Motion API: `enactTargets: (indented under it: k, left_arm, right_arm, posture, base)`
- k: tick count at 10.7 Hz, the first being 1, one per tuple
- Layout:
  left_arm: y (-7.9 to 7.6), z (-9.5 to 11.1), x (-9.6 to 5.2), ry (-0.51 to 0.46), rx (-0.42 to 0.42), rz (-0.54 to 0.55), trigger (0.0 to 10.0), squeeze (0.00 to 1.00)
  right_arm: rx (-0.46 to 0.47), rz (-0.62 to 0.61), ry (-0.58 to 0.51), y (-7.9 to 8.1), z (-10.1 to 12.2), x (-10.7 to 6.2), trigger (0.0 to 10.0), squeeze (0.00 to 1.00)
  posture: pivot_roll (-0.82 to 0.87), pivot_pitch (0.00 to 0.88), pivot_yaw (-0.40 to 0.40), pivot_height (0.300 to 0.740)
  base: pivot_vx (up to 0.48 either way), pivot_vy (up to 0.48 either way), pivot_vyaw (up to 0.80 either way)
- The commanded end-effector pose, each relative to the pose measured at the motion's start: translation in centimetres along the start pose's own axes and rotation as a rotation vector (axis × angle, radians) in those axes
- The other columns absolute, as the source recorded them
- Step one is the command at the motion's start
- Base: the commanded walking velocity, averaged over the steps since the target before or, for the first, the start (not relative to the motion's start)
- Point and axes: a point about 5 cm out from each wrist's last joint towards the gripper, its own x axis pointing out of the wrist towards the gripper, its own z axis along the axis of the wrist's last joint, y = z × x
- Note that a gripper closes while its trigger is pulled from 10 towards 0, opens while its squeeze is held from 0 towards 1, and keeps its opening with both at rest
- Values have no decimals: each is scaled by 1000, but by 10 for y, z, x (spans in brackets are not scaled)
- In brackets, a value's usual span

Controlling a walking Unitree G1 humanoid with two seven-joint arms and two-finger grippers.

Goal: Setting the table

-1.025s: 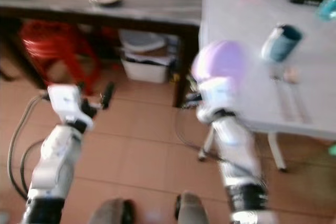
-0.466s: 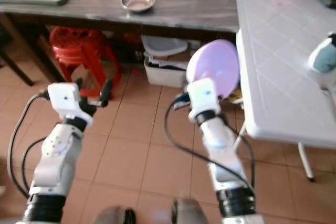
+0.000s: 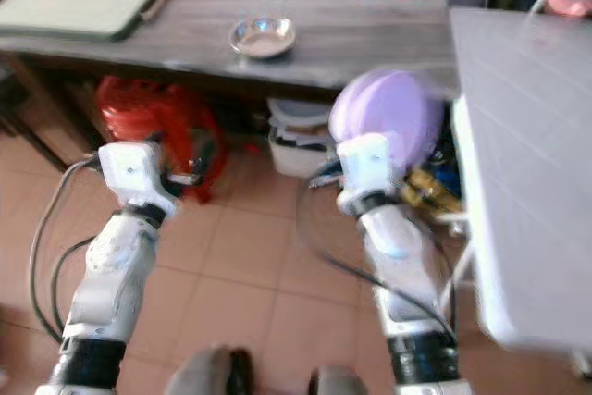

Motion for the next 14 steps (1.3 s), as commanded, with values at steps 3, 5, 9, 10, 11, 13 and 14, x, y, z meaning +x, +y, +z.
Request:
enactTargets:
  k: [3, 5, 9, 10, 11, 13, 14]
  left_arm:
    - [-9, 2, 2, -17, 25, -29, 10000, 0]
    - [-11, 4, 4, -27, 26, -34, 10000, 0]
    - [-11, 10, 10, -54, 3, -28, 10000, 0]
    - [-11, 14, 12, -66, -3, -26, 10000, 0]
    - [-11, 16, 13, -69, -8, -24, 10000, 0]
    - [-10, 20, 14, -79, -7, -17, 10000, 0]
    - [-11, 22, 14, -82, -6, -14, 10000, 0]
  right_arm:
    - [2, -39, -16, -9, 5, 0, 10000, 0]
    - [3, -48, -25, -10, 6, 2, 10000, 0]
    - [-53, -70, -89, -14, 18, 7, 10000, 0]
    - [-87, -66, -115, -15, 23, 7, 10000, 0]
    - [-96, -73, -116, -17, 24, 7, 10000, 0]
    - [-133, -68, -150, -19, 30, 8, 10000, 0]
    - [-151, -58, -162, -18, 33, 10, 10000, 0]
  posture:
    - [-86, 110, 36, 740]
    - [-89, 107, 35, 740]
    - [-86, 102, 36, 740]
    - [-87, 105, 36, 740]
    - [-88, 107, 37, 740]
    - [-93, 124, 39, 740]
    - [-90, 135, 40, 740]
  base:
    - [440, 0, 0]
    - [439, 0, 0]
    - [424, 69, 0]
    - [341, 337, 0]
    - [311, 364, 0]
    - [0, 459, 0]
    - [0, 480, 0]
